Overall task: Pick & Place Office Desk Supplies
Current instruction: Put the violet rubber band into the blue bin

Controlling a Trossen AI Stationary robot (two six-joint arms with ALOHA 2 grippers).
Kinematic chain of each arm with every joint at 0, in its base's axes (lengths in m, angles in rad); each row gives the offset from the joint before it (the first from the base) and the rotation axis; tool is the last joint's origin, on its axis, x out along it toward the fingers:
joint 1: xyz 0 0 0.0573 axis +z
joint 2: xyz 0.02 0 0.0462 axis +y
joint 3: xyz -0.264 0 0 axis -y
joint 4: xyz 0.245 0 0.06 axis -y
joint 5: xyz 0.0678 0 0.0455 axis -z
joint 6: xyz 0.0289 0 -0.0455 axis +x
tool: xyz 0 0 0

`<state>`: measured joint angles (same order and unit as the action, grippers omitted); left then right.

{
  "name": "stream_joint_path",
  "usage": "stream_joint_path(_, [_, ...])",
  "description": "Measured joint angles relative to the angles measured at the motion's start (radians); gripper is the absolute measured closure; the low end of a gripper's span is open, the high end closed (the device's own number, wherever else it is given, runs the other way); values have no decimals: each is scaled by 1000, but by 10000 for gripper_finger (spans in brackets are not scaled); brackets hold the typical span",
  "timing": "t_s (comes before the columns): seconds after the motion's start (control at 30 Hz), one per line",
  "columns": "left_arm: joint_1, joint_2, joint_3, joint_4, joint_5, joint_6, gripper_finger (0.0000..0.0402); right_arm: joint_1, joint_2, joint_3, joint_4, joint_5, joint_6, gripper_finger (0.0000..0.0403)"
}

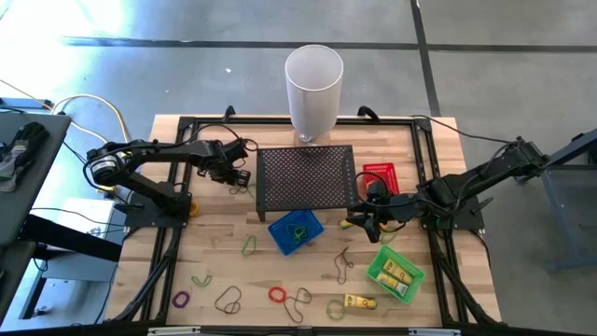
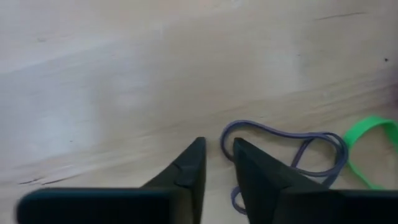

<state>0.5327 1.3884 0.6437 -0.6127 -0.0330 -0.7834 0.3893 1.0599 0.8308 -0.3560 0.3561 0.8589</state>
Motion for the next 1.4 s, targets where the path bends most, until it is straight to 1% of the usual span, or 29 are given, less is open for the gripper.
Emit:
stream_joint_path(0.13, [0, 0, 0, -9, -3, 0, 376, 0, 0, 0, 0, 0, 5, 213])
stream_joint_path(0.23, [0, 0, 0, -13, -7, 0, 396, 0, 0, 0, 0, 0, 5, 213])
stream_joint_path(0.47, [0, 0, 1, -23, -16, -2, 401, 0, 0, 0, 1, 0, 9, 213])
stream_joint_path(0.6, [0, -8, 1, -27, -2, -3, 401, 0, 0, 0, 1, 0, 27, 213])
stream_joint_path(0.77, [-19, -65, -1, -35, 20, -8, 401, 0, 0, 0, 1, 0, 30, 213])
stream_joint_path(0.97, [-63, -197, -1, -119, 18, -10, 401, 3, 0, 0, 1, 0, 30, 213])
stream_joint_path(1.07, [-97, -290, 0, -158, 57, -17, 401, 10, 0, 0, 1, 0, 30, 213])
stream_joint_path(1.13, [-132, -361, 0, -177, 87, -47, 401, 15, 0, 0, 1, 0, 29, 213])
stream_joint_path(1.27, [-241, -526, 1, -184, 177, -54, 401, 18, 0, 0, 1, 0, 27, 213])
stream_joint_path(1.4, [-403, -688, 2, -232, 183, -130, 401, 18, 0, 0, 1, 0, 21, 213])
